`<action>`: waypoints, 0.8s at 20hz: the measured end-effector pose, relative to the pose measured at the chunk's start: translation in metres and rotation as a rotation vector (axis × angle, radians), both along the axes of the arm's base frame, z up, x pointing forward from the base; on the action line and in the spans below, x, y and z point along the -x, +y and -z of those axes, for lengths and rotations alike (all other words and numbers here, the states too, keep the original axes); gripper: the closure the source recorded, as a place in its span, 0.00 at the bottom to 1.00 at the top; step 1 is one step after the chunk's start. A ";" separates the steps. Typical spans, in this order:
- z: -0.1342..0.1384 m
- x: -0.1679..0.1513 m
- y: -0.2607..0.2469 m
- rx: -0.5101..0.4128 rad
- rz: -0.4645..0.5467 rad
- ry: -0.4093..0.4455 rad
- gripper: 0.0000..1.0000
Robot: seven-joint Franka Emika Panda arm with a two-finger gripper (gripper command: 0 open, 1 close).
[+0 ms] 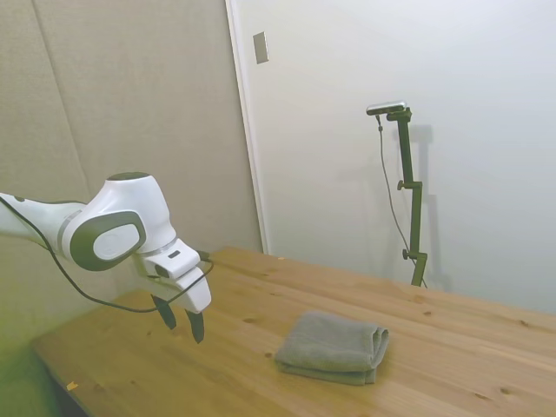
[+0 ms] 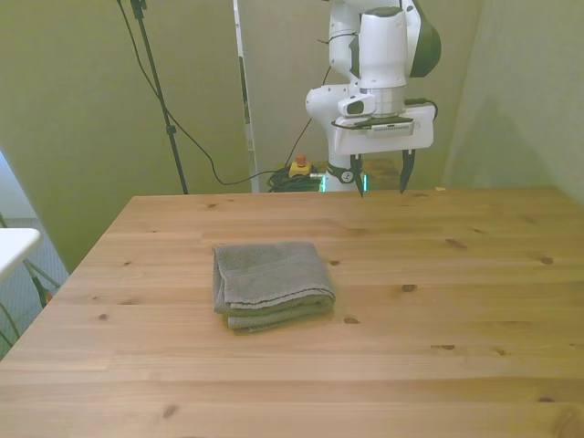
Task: Unfold the towel
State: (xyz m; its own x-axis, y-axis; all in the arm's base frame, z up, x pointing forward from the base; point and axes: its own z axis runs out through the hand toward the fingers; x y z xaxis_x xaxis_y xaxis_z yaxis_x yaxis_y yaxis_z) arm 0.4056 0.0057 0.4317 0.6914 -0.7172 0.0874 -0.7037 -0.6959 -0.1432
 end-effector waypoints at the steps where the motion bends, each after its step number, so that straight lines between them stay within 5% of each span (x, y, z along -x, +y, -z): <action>1: 0.001 0.000 0.000 0.003 -0.002 0.004 0.00; 5: 0.000 -0.009 -0.034 0.031 0.038 0.013 0.00; 16: -0.030 -0.061 -0.254 -0.063 0.195 -0.039 0.00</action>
